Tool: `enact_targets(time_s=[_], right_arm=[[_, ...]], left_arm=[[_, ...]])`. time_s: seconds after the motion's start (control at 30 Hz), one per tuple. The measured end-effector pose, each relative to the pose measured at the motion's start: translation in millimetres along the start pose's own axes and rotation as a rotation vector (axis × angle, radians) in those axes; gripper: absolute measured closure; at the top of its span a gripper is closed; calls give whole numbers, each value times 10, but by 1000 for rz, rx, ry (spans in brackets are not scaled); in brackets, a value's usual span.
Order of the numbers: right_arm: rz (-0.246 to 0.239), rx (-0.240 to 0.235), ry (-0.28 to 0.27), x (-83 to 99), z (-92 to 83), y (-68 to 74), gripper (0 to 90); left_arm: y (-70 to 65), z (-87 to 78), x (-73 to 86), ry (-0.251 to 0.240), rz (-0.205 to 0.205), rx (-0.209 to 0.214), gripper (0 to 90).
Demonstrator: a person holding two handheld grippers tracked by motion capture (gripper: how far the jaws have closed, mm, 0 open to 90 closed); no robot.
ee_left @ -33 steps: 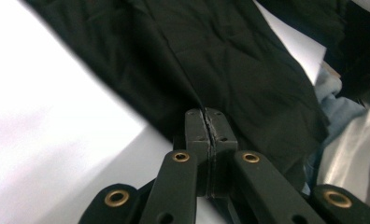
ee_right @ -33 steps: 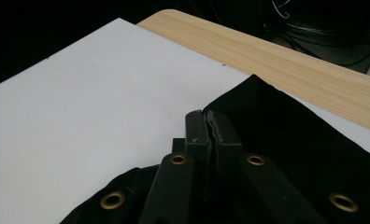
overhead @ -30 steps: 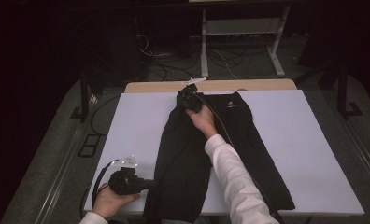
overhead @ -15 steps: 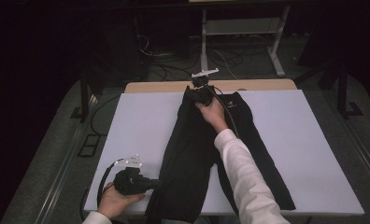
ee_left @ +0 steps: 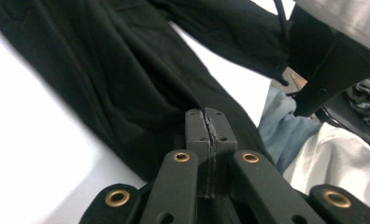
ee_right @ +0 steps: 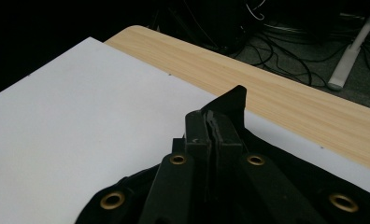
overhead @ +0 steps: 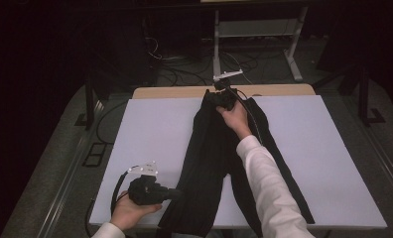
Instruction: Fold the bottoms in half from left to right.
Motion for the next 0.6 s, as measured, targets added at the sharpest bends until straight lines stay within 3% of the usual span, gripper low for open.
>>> enact_targets(time_s=[0.2,0.6], right_arm=[[27,-16,-8,59,-87,-121,864],[50,0,-5,153,-267,-373,865]], left_arm=[[-77,96,-131,16,34,25,885],[-223,286,-344,23,87,75,885]])
Point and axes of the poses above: each handheld gripper's, and its own axes: z roughly forward along the jaws, x roughly out of its underside, y roughly to its left, the point moved 4 cm from there along z, roughly forward along the jaws, and after that the axes turned 5 degrees about y, right-handed, at the moved point
